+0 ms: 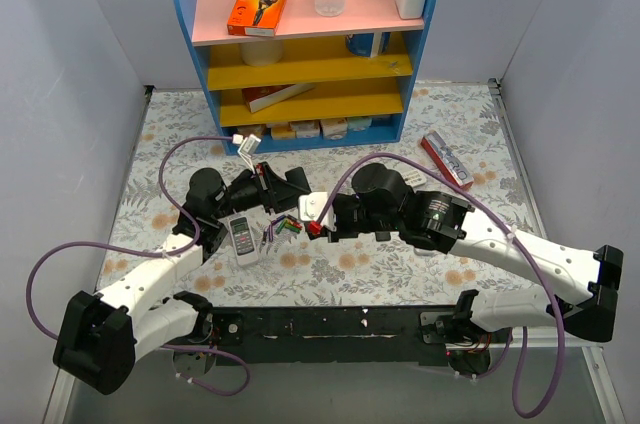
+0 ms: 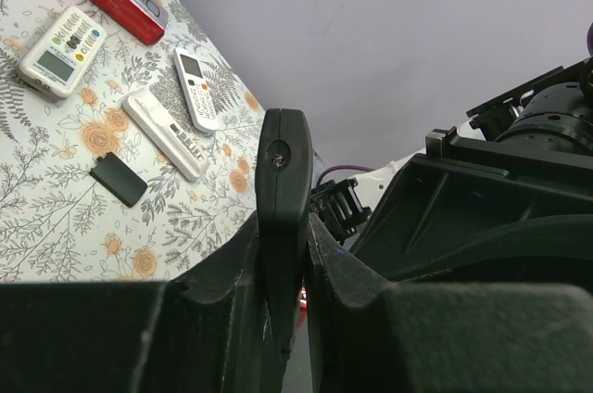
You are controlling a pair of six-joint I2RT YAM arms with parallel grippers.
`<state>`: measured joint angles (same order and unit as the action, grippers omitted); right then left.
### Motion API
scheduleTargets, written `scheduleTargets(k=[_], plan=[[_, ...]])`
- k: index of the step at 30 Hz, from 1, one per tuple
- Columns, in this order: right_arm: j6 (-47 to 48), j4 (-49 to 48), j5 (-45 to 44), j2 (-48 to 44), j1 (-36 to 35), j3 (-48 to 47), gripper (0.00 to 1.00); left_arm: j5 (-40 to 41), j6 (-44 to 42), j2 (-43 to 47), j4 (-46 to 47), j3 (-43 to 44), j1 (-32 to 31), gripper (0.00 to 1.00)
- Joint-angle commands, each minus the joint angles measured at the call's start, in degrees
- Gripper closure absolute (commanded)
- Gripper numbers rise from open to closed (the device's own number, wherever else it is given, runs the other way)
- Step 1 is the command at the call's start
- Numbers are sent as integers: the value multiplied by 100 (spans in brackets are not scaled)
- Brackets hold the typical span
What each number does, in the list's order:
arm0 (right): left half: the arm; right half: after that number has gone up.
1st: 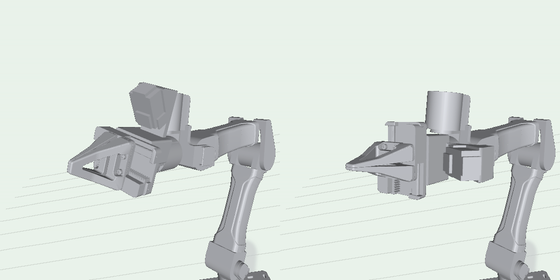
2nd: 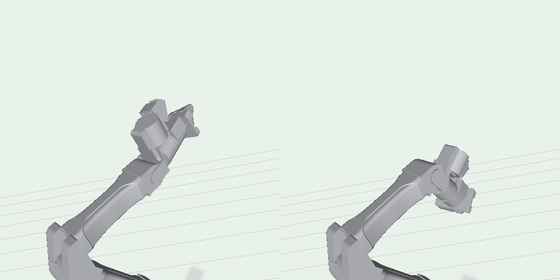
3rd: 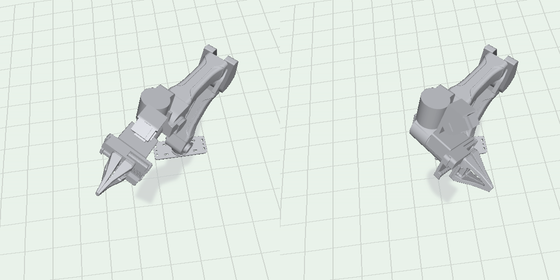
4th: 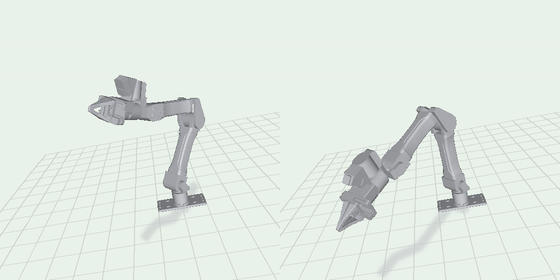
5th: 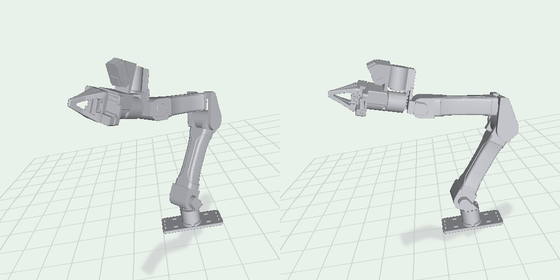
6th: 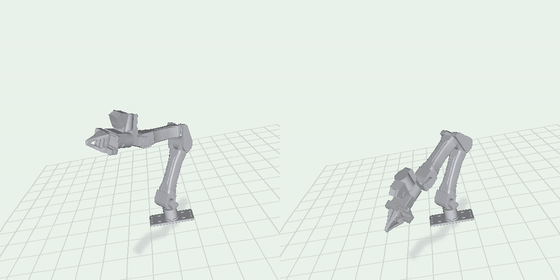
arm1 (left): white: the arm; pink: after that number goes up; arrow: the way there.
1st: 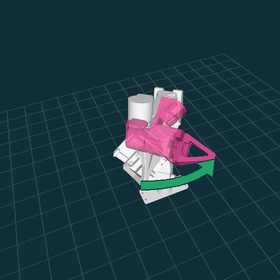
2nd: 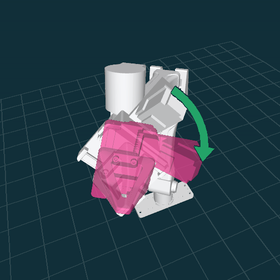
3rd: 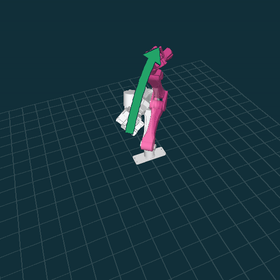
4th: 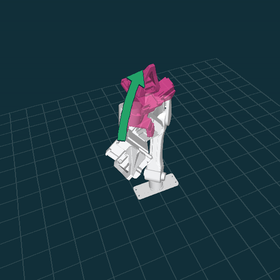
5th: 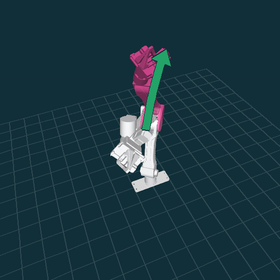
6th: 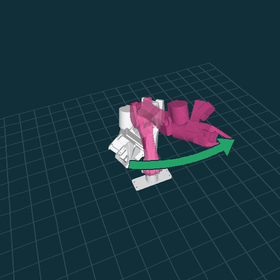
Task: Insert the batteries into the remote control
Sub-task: Load the battery into the remote control.
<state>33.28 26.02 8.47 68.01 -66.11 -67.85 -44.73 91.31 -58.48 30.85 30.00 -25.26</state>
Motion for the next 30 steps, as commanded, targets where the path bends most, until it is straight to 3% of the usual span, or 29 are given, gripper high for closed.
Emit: scheduleTargets(k=[1,14,24,30], plan=[[65,-370,-65,63,28,-202,71,-211,-201,21,-79,278,-23,100],[126,-431,14,239,124,-246,72,-361,-341,-58,-220,436,-32,100],[144,-220,225,397,151,-307,85,-352,-351,-94,-220,489,-23,100],[91,-141,287,459,159,-228,87,-317,-280,-129,-79,577,-23,100]])
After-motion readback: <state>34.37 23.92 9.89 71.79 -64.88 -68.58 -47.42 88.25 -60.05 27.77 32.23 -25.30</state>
